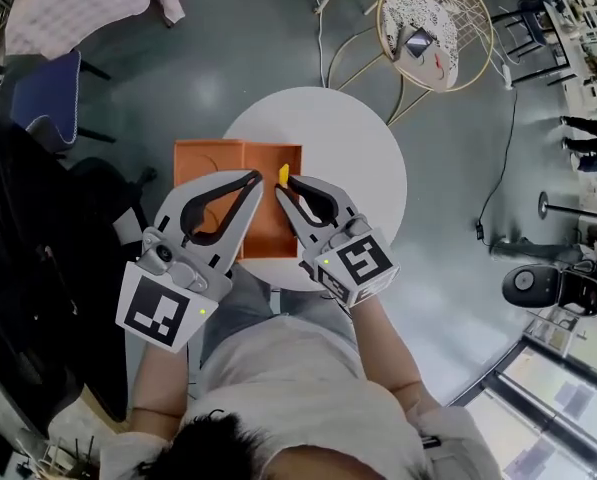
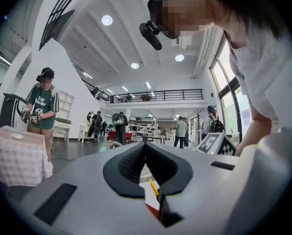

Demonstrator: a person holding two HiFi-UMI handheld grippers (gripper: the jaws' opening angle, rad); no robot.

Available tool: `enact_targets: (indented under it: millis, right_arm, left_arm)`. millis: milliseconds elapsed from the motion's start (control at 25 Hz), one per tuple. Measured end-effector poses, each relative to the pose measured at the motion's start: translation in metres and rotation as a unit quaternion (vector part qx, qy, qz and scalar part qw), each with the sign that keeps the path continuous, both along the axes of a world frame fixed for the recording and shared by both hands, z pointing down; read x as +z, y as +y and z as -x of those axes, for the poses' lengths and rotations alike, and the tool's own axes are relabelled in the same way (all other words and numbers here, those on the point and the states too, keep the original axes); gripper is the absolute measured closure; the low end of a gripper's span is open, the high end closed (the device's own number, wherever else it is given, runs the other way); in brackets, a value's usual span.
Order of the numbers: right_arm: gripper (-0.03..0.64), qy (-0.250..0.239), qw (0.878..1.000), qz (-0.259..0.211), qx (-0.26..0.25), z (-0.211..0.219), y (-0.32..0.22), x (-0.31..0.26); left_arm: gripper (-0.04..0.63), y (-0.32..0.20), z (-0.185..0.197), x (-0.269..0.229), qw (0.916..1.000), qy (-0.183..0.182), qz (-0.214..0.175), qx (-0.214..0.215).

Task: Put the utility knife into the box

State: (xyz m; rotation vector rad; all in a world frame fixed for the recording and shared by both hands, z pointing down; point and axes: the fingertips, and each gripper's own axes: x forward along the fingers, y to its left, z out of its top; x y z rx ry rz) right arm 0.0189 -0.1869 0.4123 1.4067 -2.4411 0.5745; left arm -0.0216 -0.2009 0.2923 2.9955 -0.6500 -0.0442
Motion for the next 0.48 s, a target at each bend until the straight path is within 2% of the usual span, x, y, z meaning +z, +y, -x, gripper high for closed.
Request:
enact_targets:
  millis: [280, 480]
  right_arm:
    - [0.549, 0.022, 0.997, 0.077, 0.022, 0.002, -0.002, 0.061]
    - [0.549, 0.047, 0.989, 0.133, 0.032, 0.001, 0.001, 0.096]
  left_arm:
    - [0.586, -0.007, 0.008, 0.020, 0.9999, -0.005, 0.007, 0.013]
    - [0.586, -0.011, 0.014, 0.025, 0.9997, 0.000, 0.021, 0.010]
